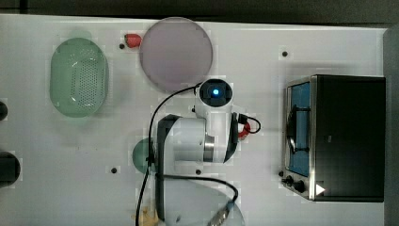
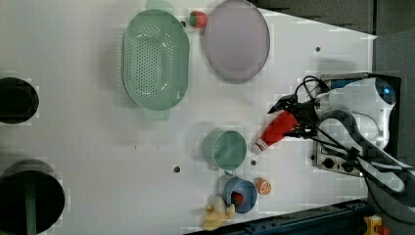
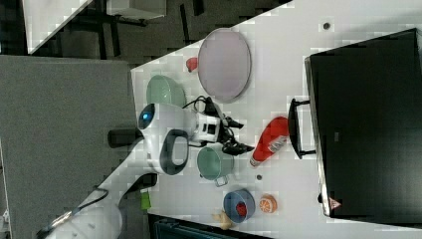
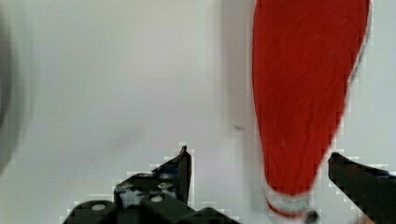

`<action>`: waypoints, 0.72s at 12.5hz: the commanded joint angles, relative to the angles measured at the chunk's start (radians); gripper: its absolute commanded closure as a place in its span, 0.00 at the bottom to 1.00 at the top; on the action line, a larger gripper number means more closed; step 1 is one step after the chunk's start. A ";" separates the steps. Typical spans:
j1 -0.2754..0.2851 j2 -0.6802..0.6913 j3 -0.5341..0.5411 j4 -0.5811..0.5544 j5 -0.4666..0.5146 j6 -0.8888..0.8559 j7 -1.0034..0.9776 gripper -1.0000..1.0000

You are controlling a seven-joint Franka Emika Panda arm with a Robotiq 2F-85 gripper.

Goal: Pick Ketchup from oven and place it on table.

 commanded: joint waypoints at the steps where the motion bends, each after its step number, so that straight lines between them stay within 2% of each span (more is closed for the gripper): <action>1: 0.007 -0.229 -0.017 0.150 0.011 -0.115 0.048 0.00; 4: 0.009 -0.314 -0.008 0.320 0.008 -0.308 0.047 0.00; 9: 0.012 -0.331 -0.002 0.563 0.003 -0.593 0.048 0.00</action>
